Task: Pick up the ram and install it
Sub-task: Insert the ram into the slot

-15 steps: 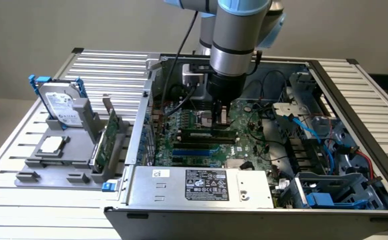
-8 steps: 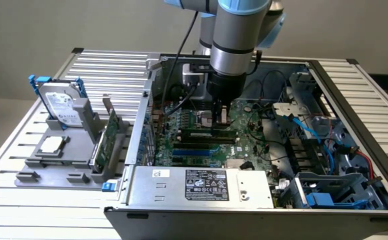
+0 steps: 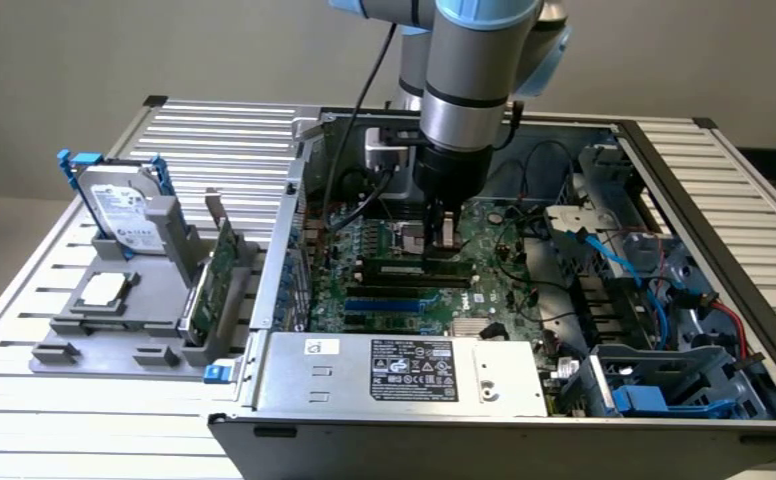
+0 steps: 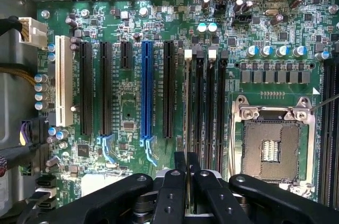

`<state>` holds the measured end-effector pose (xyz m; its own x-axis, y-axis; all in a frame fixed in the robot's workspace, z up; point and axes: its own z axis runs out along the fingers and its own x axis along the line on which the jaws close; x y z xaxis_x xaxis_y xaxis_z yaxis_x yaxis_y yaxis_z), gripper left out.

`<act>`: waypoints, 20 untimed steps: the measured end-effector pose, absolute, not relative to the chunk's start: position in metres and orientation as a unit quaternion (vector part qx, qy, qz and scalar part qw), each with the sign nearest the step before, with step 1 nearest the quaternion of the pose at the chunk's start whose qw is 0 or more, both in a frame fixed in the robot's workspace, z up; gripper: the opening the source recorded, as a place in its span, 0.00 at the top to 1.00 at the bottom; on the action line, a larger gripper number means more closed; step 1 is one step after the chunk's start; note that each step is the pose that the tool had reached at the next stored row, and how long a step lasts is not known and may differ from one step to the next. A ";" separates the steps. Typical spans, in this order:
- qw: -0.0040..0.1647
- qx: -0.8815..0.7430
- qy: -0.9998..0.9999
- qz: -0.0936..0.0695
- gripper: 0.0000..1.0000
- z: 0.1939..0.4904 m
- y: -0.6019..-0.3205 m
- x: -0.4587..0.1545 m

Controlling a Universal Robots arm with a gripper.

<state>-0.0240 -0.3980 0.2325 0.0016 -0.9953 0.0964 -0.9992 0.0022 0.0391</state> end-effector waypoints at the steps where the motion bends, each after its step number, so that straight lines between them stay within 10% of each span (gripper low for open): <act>1: 0.048 0.706 -0.706 0.020 0.87 0.232 -0.398 -0.024; 20: 0.050 0.706 -0.706 0.021 0.87 0.228 -0.396 -0.024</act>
